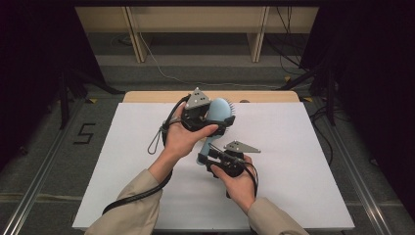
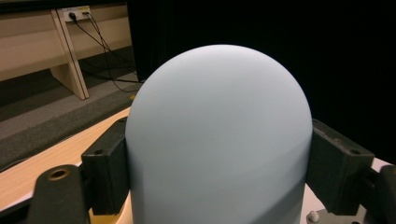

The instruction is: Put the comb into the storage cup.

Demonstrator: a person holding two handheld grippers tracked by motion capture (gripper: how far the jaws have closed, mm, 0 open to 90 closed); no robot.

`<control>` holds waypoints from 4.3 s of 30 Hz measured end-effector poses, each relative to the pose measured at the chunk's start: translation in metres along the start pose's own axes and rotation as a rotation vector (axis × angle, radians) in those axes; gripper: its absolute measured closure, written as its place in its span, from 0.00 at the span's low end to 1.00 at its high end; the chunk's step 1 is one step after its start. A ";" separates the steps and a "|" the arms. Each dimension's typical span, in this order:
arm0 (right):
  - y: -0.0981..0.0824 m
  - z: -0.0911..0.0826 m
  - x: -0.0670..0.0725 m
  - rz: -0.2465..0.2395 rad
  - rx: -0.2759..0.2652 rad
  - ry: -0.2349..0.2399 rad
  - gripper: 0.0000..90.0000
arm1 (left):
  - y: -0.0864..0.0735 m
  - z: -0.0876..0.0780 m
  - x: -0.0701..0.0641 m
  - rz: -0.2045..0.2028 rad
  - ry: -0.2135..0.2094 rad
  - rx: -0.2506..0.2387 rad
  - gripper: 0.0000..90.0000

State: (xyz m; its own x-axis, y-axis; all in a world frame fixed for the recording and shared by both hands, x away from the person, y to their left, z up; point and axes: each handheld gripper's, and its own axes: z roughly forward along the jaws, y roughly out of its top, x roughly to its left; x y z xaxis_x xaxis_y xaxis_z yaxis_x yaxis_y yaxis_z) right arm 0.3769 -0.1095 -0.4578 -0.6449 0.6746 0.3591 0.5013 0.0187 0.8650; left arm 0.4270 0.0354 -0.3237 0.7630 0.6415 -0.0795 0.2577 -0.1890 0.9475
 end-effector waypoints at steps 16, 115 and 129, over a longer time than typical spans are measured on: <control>0.005 -0.004 0.004 -0.116 -0.022 0.011 0.23 | 0.002 -0.009 0.008 -0.011 0.024 -0.029 0.22; -0.006 -0.107 -0.050 -0.261 -0.043 -0.215 0.18 | 0.007 -0.017 0.045 -0.098 0.302 -0.190 0.22; -0.009 -0.114 -0.053 -0.266 -0.046 -0.232 0.17 | 0.013 -0.013 0.054 -0.110 0.326 -0.197 0.22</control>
State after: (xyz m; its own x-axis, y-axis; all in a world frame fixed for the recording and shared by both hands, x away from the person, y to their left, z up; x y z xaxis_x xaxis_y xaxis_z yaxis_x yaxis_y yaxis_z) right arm 0.3409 -0.2292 -0.4451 -0.5985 0.8004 0.0341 0.3032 0.1870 0.9344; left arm 0.4635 0.0772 -0.3111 0.5010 0.8583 -0.1111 0.1843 0.0196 0.9827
